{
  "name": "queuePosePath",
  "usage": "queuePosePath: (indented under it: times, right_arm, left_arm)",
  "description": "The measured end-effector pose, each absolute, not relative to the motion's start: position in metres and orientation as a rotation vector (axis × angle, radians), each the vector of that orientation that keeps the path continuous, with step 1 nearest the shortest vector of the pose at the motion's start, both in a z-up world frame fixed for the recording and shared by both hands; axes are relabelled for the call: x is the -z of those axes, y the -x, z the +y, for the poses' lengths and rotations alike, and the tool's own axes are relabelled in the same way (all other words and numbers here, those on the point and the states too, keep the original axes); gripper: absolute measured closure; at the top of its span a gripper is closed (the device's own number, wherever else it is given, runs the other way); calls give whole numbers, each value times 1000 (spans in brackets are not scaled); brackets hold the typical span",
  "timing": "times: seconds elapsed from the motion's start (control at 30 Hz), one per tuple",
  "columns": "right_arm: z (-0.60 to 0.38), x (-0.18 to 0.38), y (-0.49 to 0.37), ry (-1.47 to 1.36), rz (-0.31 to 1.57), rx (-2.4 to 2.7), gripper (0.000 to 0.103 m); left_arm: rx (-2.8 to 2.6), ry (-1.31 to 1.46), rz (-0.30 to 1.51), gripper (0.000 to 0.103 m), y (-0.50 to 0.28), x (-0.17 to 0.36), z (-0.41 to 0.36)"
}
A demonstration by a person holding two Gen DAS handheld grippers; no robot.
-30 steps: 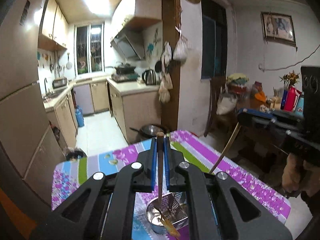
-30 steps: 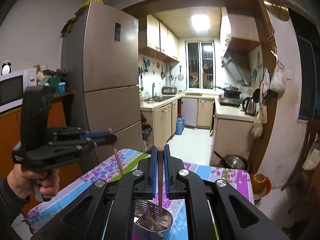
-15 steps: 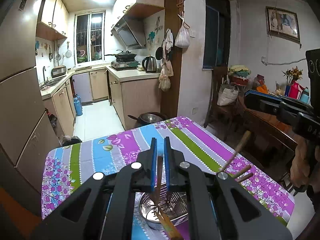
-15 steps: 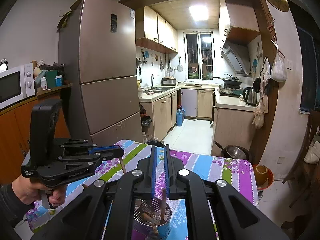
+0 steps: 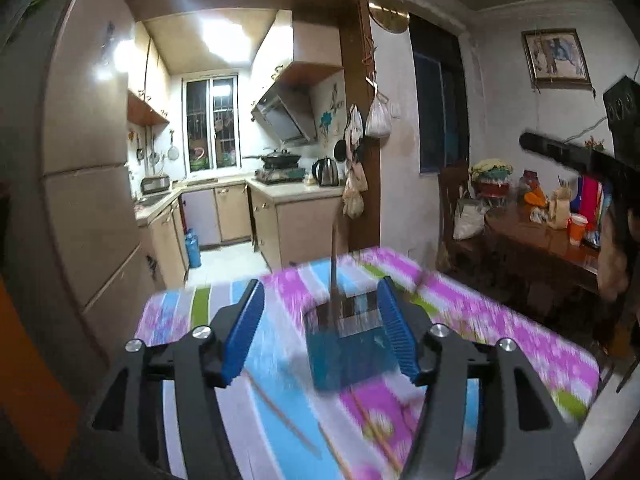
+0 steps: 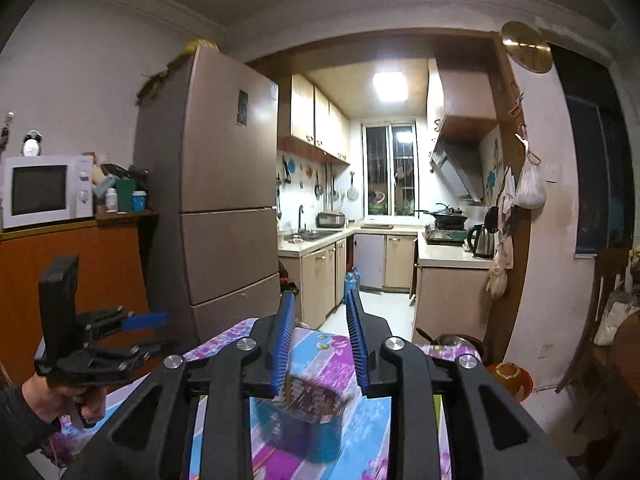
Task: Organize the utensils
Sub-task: 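Move both grippers back to the table and grasp one chopstick each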
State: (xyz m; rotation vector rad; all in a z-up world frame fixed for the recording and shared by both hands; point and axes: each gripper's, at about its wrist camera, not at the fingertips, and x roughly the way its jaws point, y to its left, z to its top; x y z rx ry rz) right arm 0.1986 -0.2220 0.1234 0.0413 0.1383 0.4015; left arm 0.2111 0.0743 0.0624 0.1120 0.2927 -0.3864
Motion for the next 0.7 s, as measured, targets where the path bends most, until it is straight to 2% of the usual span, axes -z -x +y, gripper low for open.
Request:
queuePosePath:
  times: [0.13, 0.23, 0.33, 0.5, 0.7]
  right_arm:
    - [-223, -77, -147, -70, 169, -400, 73]
    - [-212, -23, -112, -89, 250, -397, 73]
    - [-199, 18, -89, -104, 331, -396, 73]
    - [-166, 79, -51, -114, 434, -395, 74]
    - [-115, 124, -16, -66, 484, -398, 74]
  left_arm:
    - [353, -98, 352, 46, -152, 1, 84]
    - [356, -18, 422, 46, -124, 43, 91]
    - [369, -68, 468, 46, -107, 74, 79]
    - [373, -109, 503, 46, -97, 107, 68]
    - [377, -115, 496, 46, -91, 132, 69]
